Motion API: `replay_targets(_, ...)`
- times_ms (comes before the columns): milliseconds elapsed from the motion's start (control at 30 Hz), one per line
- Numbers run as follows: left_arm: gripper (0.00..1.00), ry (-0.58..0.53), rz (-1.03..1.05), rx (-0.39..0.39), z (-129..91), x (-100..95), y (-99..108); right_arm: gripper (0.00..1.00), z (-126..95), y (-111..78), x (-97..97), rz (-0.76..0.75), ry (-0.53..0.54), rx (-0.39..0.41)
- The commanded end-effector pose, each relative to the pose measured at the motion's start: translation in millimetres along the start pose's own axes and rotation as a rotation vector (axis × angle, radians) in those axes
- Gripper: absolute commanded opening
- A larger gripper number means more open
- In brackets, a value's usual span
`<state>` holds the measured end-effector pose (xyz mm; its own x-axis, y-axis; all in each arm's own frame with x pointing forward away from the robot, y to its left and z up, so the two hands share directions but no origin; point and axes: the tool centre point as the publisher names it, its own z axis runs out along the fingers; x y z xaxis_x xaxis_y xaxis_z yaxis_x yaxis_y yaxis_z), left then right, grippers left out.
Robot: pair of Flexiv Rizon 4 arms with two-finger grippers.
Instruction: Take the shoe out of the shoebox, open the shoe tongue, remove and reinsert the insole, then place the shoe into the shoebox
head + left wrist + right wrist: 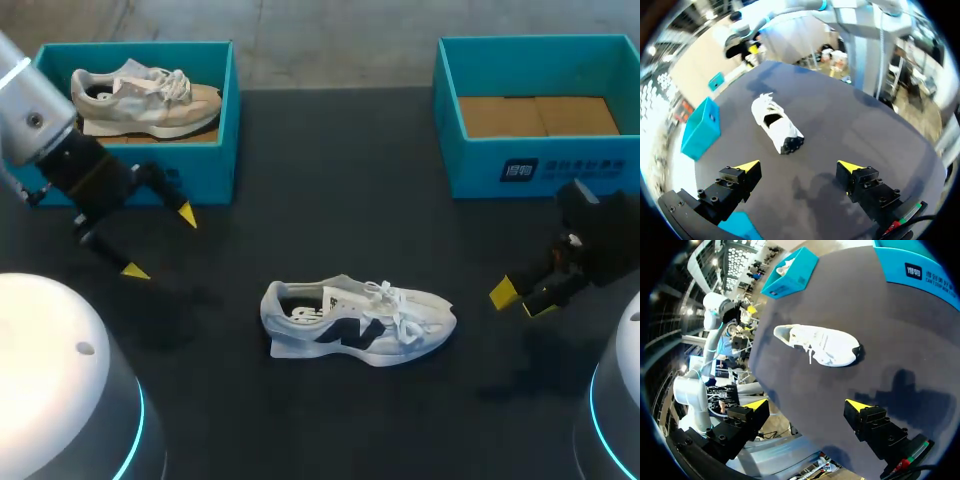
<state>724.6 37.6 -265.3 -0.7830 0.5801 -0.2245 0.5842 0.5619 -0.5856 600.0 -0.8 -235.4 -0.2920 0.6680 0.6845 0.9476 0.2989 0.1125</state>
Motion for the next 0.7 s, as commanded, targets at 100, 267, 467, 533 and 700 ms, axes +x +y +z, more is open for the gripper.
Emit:
replay_targets(100, 1.0, -0.312, -0.592, 0.107, 16, 20.1, 14, 1.0, 0, -0.8, 0.4, 0.001, -0.002, 0.0)
replay_targets(267, 1.0, -0.331, -0.698, 0.159, 26, 29.5, 20, 1.0, 0, -0.8, 0.4, 0.001, -0.002, 0.0)
replay_targets(467, 1.0, -0.349, -0.778, 0.224, 30, 42.8, 26, 1.0, 0, -0.8, 0.4, 0.001, -0.002, 0.0)
replay_targets(533, 1.0, -0.354, -0.794, 0.244, 30, 45.9, 29, 1.0, 0, -0.8, 0.4, 0.001, -0.002, 0.0)
replay_targets(700, 1.0, -0.331, -0.809, 0.294, 30, 50.6, 37, 1.0, 0, -0.8, 0.4, 0.001, -0.002, 0.0)
